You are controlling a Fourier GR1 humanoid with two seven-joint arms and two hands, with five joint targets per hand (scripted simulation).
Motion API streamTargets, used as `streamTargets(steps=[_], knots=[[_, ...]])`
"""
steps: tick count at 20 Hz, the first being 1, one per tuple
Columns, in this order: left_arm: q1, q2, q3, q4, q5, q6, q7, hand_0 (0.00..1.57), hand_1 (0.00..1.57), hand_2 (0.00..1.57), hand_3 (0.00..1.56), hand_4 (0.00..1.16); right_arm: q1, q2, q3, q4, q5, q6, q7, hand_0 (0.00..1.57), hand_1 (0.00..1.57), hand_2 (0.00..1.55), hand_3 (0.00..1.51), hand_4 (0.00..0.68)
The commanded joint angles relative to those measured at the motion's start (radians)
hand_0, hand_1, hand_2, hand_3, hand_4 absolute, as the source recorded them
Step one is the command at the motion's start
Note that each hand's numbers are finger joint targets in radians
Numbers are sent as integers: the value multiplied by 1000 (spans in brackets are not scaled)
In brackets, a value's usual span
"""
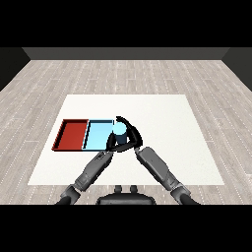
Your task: Pick the blue can and put it in the blue box
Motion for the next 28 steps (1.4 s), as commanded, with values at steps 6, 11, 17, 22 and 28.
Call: streamTargets(steps=[6, 11, 17, 22, 28], knots=[[-11, -7, 21, 55, -50, 7, -41, 1571, 1571, 1571, 1508, 1133, 90, 4, -39, -51, 11, 45, -19, 0, 0, 0, 0, 0], [42, 1, 95, 31, -108, -54, -53, 1571, 1571, 1571, 1503, 1128, 188, -30, -117, -292, 35, 74, 116, 0, 0, 0, 0, 0], [68, 38, 70, -40, -135, -18, 5, 1571, 1571, 1571, 1491, 1127, 355, -87, -164, -438, 25, 110, 59, 0, 0, 0, 0, 0], [-1, 61, 137, 67, -146, -24, 23, 1571, 1571, 1571, 1494, 1137, 404, -175, -333, -489, -74, 189, 35, 0, 0, 0, 0, 0], [-76, 203, 245, 120, -127, -45, 144, 1571, 1571, 1571, 1493, 1134, 488, -221, -420, -543, -90, 173, 50, 0, 0, 0, 0, 0]])
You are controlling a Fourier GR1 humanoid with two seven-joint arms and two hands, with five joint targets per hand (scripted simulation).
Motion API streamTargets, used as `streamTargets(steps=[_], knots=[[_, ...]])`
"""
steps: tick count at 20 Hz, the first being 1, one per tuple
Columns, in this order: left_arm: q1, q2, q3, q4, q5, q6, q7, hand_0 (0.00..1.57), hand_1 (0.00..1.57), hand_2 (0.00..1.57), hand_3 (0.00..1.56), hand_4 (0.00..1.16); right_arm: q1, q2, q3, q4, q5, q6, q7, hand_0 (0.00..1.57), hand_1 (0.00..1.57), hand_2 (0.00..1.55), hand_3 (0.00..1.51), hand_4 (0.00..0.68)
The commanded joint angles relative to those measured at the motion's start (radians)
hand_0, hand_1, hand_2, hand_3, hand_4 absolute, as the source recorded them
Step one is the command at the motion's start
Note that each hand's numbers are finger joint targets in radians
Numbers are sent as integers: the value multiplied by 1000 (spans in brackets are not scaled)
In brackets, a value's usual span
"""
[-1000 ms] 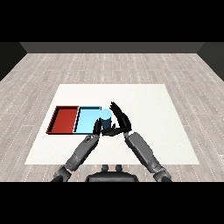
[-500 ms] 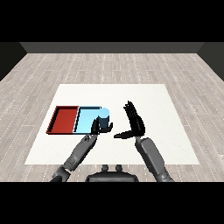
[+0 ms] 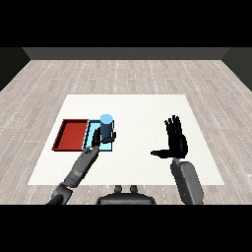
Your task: Pick the blue can and put it in the blue box
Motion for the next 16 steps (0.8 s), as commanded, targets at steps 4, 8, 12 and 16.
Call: streamTargets(steps=[4, 8, 12, 16], knots=[[-86, 124, 147, 212, 33, -54, 68, 1571, 1571, 1571, 1503, 1086, 34, -12, -52, -15, -3, -6, 9, 0, 0, 0, 0, 0], [-181, 147, 185, 403, 20, -82, 100, 1571, 1571, 1571, 1517, 1068, 29, -10, -75, 34, -4, 18, -21, 0, 0, 0, 0, 0], [-243, 184, 190, 521, -27, -48, 150, 1571, 1571, 1571, 1486, 1051, -33, -12, -103, 93, 6, 7, -5, 0, 0, 0, 0, 0], [-287, 142, 173, 662, -66, -33, 200, 1571, 1571, 1536, 1413, 966, -30, 34, -97, 151, -7, 14, -37, 0, 0, 0, 0, 0]])
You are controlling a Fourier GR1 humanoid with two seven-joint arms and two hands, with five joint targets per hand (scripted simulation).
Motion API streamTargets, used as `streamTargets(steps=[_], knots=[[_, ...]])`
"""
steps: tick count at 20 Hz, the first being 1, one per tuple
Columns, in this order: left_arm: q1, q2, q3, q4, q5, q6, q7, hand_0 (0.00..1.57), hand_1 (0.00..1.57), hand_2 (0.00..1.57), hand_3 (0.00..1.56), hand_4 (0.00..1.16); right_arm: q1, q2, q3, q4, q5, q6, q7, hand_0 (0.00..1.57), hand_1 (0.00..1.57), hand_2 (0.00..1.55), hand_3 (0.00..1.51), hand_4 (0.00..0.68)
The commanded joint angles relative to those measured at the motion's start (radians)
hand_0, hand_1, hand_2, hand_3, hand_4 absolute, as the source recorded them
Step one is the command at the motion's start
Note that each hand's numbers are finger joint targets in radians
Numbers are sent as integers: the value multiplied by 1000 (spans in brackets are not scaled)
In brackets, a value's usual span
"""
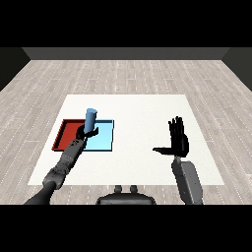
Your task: Pick the blue can and put it in the blue box
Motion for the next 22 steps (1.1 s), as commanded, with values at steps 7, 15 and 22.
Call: streamTargets(steps=[7, 15, 22], knots=[[-87, -78, -27, 272, -84, -7, 93, 1442, 1442, 1353, 991, 859, -15, 25, -40, 135, -16, 38, -55, 0, 0, 0, 0, 0], [-71, -104, -37, 320, -112, -23, 136, 1447, 1447, 1387, 0, 515, -50, 11, -60, 157, -22, 64, -60, 0, 0, 0, 0, 0], [-37, -90, -21, 294, -117, 93, 99, 0, 0, 0, 0, 0, -27, 51, -38, 115, -25, 50, -44, 0, 0, 0, 0, 0]])
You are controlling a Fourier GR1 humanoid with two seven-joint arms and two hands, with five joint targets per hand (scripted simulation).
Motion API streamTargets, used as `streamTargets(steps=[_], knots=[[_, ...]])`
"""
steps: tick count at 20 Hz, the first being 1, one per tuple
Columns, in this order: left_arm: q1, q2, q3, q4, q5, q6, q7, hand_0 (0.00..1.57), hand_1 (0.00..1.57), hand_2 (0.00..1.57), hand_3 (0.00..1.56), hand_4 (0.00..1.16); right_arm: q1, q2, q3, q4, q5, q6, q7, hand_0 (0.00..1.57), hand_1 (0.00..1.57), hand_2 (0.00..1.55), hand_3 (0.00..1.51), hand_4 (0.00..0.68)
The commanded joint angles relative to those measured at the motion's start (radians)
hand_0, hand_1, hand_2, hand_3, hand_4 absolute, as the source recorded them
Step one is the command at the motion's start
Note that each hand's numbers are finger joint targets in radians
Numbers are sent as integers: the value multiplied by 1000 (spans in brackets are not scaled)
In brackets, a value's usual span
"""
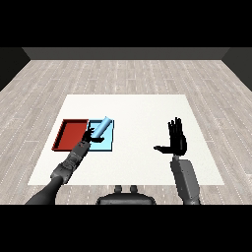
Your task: Pick the blue can and put it in the blue box
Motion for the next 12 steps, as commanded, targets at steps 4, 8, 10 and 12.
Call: streamTargets(steps=[4, 8, 10, 12], knots=[[95, -41, 106, -69, 84, 262, -153, 0, 0, 0, 0, 0, 1, 4, -22, 15, -30, 37, -15, 0, 0, 0, 0, 0], [95, -1, 172, -253, 140, 280, -387, 0, 0, 0, 0, 0, 48, -6, -2, -57, -22, 39, 2, 0, 0, 0, 0, 0], [98, -9, 176, -332, 150, 189, -488, 0, 0, 0, 0, 0, 6, 5, -9, -29, -22, 26, 1, 0, 0, 0, 0, 0], [157, 0, 175, -422, 169, 79, -563, 0, 0, 0, 0, 0, 7, 11, -7, -45, -41, 25, 28, 0, 0, 0, 0, 0]])
